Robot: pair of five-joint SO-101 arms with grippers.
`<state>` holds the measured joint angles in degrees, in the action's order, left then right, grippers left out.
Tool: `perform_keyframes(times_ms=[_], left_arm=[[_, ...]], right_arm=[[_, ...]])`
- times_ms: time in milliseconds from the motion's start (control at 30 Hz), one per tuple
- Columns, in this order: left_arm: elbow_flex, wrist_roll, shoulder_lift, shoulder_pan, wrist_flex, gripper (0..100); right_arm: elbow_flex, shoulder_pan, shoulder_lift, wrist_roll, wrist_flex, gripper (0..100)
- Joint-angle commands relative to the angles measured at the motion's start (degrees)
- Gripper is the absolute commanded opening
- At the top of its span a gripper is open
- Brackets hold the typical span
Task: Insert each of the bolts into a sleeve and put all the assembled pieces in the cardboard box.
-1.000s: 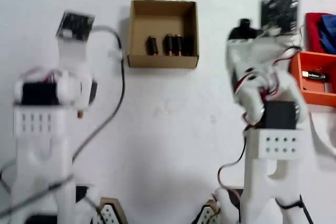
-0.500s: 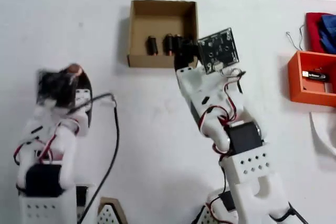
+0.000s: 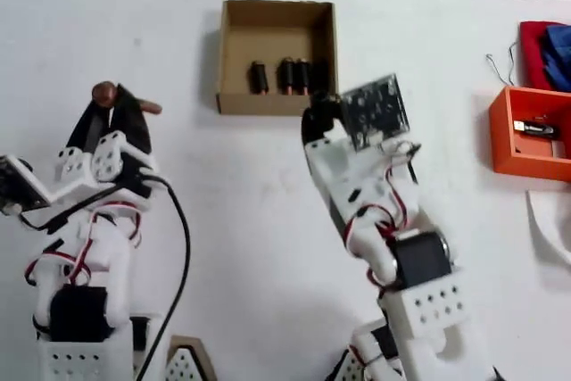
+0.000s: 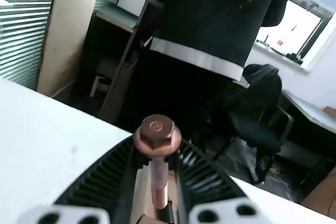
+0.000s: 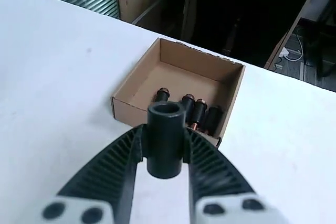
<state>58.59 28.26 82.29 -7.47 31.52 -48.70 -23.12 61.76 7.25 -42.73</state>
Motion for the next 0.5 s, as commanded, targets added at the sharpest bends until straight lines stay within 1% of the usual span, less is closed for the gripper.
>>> perform_keyframes(times_ms=[0,100,167,233,333,467], left_arm=[[-0.7,0.7,-0.1,3.0,-1.5,3],[-0.8,0.7,-0.1,6.7,-1.8,3],[-2.0,0.6,-0.3,10.2,-1.6,3],[-4.1,-0.4,-2.1,13.9,-1.1,3],[-13.0,-1.2,-9.0,16.7,3.3,3],[-32.1,-1.3,-21.5,17.2,13.1,3]], right_arm=[[-3.6,-1.9,9.6,-0.4,1.5,2.3],[-12.0,-3.6,17.9,-0.4,12.4,2.3],[-18.3,-5.2,22.1,-0.4,21.5,2.3],[-23.9,-6.5,24.6,-0.4,27.5,2.3],[-30.5,-7.2,25.9,-0.4,32.4,2.3],[-36.9,-7.1,26.2,-0.4,37.6,2.3]])
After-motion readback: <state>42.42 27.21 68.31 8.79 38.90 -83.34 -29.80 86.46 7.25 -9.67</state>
